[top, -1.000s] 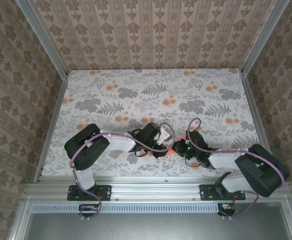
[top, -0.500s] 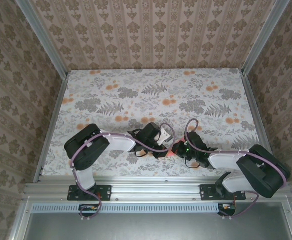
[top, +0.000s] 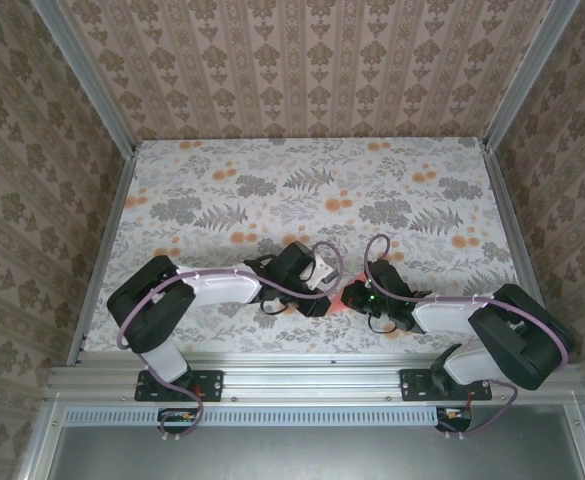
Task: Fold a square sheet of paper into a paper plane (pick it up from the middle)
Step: Fold the wing for the fifth time at the center of the table.
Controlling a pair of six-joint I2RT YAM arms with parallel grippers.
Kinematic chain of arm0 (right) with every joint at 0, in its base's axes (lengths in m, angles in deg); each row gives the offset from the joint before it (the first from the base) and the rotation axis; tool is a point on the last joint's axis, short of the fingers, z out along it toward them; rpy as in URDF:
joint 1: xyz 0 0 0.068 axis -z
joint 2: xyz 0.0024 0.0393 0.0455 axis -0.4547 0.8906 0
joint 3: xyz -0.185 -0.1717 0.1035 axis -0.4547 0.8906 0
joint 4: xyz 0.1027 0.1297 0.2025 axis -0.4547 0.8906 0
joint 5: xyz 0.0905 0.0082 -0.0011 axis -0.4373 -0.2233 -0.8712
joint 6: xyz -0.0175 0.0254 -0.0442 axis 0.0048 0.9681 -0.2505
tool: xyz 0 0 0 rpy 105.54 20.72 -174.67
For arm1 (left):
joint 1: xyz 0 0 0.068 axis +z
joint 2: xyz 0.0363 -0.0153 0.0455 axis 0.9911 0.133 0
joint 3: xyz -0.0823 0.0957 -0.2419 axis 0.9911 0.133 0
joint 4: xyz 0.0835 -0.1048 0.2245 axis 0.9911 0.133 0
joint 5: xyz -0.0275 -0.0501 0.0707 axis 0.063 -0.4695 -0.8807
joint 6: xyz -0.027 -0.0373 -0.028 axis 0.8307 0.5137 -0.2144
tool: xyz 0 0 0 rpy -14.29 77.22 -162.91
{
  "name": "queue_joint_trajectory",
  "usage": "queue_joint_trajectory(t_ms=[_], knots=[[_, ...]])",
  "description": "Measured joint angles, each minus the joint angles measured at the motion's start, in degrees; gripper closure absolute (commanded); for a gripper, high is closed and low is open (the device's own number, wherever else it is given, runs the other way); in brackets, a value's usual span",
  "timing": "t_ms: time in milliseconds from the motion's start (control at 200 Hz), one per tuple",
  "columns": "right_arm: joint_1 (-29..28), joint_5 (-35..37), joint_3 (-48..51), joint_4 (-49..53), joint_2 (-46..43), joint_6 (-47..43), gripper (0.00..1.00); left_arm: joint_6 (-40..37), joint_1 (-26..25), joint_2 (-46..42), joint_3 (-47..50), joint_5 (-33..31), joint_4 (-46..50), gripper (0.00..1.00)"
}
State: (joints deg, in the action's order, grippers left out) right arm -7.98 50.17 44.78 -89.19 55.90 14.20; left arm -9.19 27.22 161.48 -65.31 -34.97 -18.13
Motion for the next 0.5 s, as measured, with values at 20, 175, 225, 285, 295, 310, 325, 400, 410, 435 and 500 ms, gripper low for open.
queue_joint_trajectory(t_ms=[20, 175, 225, 285, 295, 310, 325, 400, 410, 435, 500], knots=[[0.0, 0.0, 0.0, -0.2, 0.1, 0.0, 0.97, 0.3, 0.2, -0.3, 0.0, 0.1, 0.0, 0.89], [0.0, 0.0, 0.0, -0.9, 0.5, -0.2, 0.98, 4.0, 1.2, -1.2, -0.5, 0.6, -0.7, 0.94], [0.0, 0.0, 0.0, -0.9, 0.5, -0.2, 0.98, 5.8, 1.3, -0.8, -0.8, 0.9, -1.2, 0.95], [0.0, 0.0, 0.0, -0.9, 0.5, -0.3, 0.98, 8.0, 1.3, 0.1, -1.1, 1.7, -2.9, 0.97], [0.0, 0.0, 0.0, -0.9, 0.5, -0.4, 0.98, 8.3, 1.3, 0.3, -1.1, 1.8, -3.3, 0.98], [0.0, 0.0, 0.0, -0.9, 0.5, -0.4, 0.98, 9.0, 1.3, 0.6, -1.1, 2.0, -3.8, 0.98], [0.0, 0.0, 0.0, -0.9, 0.5, -0.4, 0.98, 9.6, 1.3, 0.9, -1.1, 2.2, -4.4, 0.99], [0.0, 0.0, 0.0, -0.9, 0.5, -0.5, 0.98, 12.7, 1.3, 2.4, -1.0, 2.9, -7.1, 1.0], [0.0, 0.0, 0.0, -0.9, 0.5, -0.6, 0.98, 13.1, 1.3, 2.5, -1.0, 3.0, -7.4, 1.0], [0.0, 0.0, 0.0, -0.9, 0.5, -0.7, 0.98, 13.9, 1.2, 2.9, -1.0, 3.1, -8.2, 1.0], [0.0, 0.0, 0.0, -0.9, 0.5, -0.9, 0.98, 15.8, 1.2, 3.8, -0.5, 3.3, -9.8, 1.0]])
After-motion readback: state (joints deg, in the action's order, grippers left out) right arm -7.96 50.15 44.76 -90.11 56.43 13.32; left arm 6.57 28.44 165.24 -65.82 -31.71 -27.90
